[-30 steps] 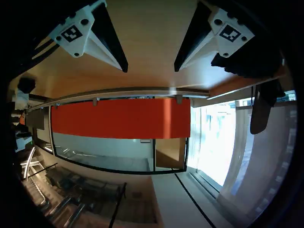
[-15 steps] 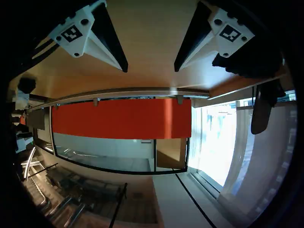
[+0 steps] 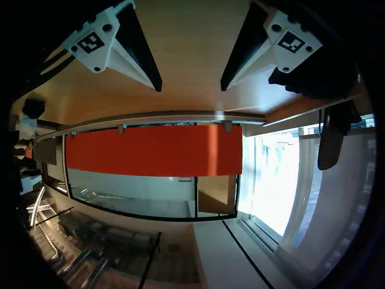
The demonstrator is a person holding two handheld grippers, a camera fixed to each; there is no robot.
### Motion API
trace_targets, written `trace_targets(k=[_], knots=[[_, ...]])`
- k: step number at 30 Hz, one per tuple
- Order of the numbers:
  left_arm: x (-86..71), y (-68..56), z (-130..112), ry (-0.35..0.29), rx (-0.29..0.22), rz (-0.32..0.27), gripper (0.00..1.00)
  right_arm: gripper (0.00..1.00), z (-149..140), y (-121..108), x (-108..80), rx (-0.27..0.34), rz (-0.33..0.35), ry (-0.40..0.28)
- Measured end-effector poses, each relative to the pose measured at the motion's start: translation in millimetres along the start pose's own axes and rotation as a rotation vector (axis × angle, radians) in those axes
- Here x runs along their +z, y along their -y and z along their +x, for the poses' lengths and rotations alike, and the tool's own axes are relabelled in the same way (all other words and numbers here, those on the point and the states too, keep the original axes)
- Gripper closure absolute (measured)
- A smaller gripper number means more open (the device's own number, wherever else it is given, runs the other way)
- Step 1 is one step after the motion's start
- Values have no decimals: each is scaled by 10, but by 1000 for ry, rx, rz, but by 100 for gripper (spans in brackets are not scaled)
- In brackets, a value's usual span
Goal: Fold towel
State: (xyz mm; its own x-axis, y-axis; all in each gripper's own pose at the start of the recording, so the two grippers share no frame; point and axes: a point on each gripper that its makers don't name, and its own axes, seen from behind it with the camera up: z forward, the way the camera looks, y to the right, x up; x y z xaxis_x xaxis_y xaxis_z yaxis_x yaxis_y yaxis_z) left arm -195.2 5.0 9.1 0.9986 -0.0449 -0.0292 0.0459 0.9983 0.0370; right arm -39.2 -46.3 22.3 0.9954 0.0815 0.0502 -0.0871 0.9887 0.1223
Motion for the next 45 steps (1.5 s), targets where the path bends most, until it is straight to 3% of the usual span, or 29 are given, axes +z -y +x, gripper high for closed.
trace_targets(k=[8, 17, 20, 35, 45], knots=[[3, -2, -16, 0, 0, 0, 10, 14, 110, -107, 2, -24, -15, -26], [9, 2, -30, 0, 0, 0, 10, 14, 294, -444, -9, -55, -90, -71], [10, 1, -32, 0, 0, 1, 10, 14, 278, -463, -27, -61, -85, -75], [14, 5, -37, 0, 0, 1, 10, 14, -467, -564, -44, -8, -65, -48], [14, 3, -41, 0, 0, 1, 10, 11, -926, -663, 19, 25, -95, -73]])
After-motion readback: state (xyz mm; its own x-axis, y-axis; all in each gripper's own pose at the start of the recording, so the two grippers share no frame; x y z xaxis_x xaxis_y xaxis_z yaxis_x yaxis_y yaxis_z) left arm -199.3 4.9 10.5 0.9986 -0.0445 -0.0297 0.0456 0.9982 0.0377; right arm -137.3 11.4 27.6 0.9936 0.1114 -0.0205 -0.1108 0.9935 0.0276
